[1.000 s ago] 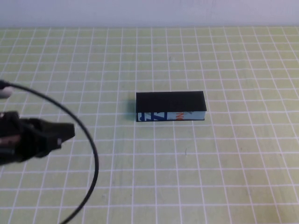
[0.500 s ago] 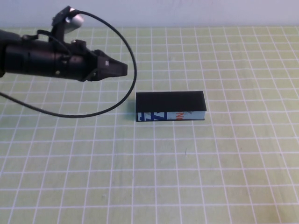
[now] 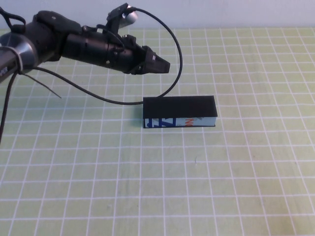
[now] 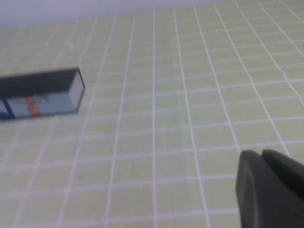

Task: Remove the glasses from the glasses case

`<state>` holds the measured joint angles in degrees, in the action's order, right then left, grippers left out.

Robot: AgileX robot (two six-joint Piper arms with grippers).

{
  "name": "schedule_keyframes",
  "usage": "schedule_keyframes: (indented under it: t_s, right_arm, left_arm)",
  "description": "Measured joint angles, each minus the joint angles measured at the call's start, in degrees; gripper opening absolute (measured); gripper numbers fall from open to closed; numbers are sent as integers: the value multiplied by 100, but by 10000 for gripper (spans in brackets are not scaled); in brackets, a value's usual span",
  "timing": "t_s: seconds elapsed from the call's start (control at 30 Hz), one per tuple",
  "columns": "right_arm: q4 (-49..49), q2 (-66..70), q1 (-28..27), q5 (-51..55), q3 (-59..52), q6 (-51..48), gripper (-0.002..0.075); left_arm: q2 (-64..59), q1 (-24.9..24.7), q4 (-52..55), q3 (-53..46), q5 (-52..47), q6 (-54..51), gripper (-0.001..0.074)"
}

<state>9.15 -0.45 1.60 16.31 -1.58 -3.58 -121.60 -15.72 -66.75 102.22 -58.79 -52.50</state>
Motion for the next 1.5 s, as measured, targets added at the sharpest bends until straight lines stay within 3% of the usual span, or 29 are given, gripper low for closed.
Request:
schedule_keyframes:
  t_s: [0.23,0.63,0.93,1.17,1.5]
  right_arm:
    - [1910,0,0,-1104,0,0,-16]
    - [3466,-8,0,-1397,0,13,-16]
    - [3663,1254,0,831,1061,-39,-16]
    - [3444,3032,0,2248,2305,-962,-16]
    - [3232,5603,13,3138,4145,-2110,-16]
  left_arm:
    - [-657,0,178,950,-219,462,-2]
    - [-1645,0,386,1643,-223,942,-2]
    - [-2246,0,479,2337,-247,1324,-2]
    - [-2431,0,608,2571,-274,1489,-2]
    - [-2541,0,795,2585,-274,1618,-2]
